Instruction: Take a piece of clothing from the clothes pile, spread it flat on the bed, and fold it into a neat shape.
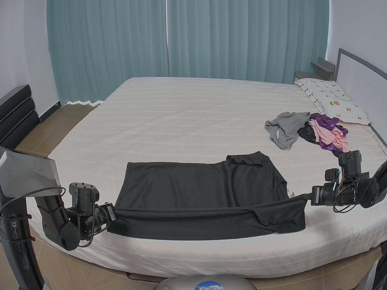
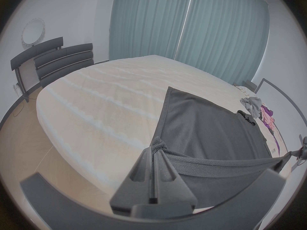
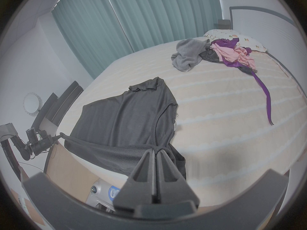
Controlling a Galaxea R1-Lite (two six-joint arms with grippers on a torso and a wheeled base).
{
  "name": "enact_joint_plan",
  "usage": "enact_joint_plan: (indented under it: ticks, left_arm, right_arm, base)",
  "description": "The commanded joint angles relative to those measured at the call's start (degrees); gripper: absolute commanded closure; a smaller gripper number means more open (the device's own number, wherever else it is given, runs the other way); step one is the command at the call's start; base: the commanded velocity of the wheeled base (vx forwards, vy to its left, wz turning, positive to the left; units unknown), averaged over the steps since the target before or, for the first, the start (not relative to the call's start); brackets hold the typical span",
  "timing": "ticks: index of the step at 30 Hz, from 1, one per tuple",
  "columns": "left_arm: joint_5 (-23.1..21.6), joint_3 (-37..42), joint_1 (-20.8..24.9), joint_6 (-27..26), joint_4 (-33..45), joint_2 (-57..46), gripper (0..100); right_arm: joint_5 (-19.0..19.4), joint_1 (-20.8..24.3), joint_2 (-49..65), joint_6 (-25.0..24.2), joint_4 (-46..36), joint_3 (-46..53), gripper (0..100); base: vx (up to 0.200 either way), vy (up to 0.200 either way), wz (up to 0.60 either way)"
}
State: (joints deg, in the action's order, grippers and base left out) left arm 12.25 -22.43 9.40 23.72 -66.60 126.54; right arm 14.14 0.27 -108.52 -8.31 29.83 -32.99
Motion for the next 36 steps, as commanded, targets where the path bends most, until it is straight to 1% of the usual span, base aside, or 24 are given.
enact_joint_plan:
  ticks: [1, 4, 8, 10, 14, 16, 20, 24, 29, 36]
  left_arm:
    - [-0.1, 4.0, 0.2, 0.1, 0.0, -4.9, 100]
    - [-0.1, 4.1, 0.2, 0.1, 0.0, -4.5, 100]
    - [-0.3, 3.9, 0.1, 0.2, 0.0, -4.0, 100]
    - [-0.5, 3.5, -0.1, 2.4, 0.0, -3.1, 100]
    - [-0.6, 3.3, -0.2, 2.8, 0.0, -2.7, 100]
    - [-0.7, 1.9, -0.1, 2.8, 0.0, -0.7, 100]
    - [-0.8, -0.6, -0.1, 3.0, 0.0, 1.2, 100]
    - [-0.8, -4.1, 0.0, 3.9, 0.0, 2.5, 100]
    - [-0.7, -5.8, 0.3, 3.9, 0.1, 4.0, 100]
    - [-0.7, -8.1, 0.1, 3.9, 0.0, 6.6, 100]
  right_arm:
    - [-0.2, 0.3, 7.1, 0.1, -0.2, 3.7, 100]
    - [-0.3, 1.3, 7.2, 0.1, -0.1, 5.1, 100]
    - [-0.3, 1.4, 6.8, 0.1, 0.0, 5.1, 100]
    - [-0.3, 1.3, 6.9, 0.1, 0.0, 4.1, 100]
    - [-0.4, 1.4, 6.9, 0.1, -0.2, 3.4, 100]
    - [-1.1, 2.2, 4.8, 0.1, 0.0, 3.2, 100]
    - [-1.2, 2.3, 2.1, 0.1, 0.3, 2.1, 100]
    - [-1.3, 2.6, -2.3, 0.0, 0.1, -1.2, 100]
    - [-2.3, 2.6, -6.9, -0.1, 0.2, -3.9, 100]
    - [-2.1, 2.5, -11.6, -0.4, 0.7, -6.7, 100]
  base:
    - [0.0, 0.0, 0.0]
    - [0.0, 0.0, 0.0]
    - [0.0, 0.0, 0.0]
    - [0.0, 0.0, 0.0]
    - [0.0, 0.0, 0.0]
    - [0.0, 0.0, 0.0]
    - [0.0, 0.0, 0.0]
    - [0.0, 0.0, 0.0]
    - [0.0, 0.0, 0.0]
    - [0.0, 0.0, 0.0]
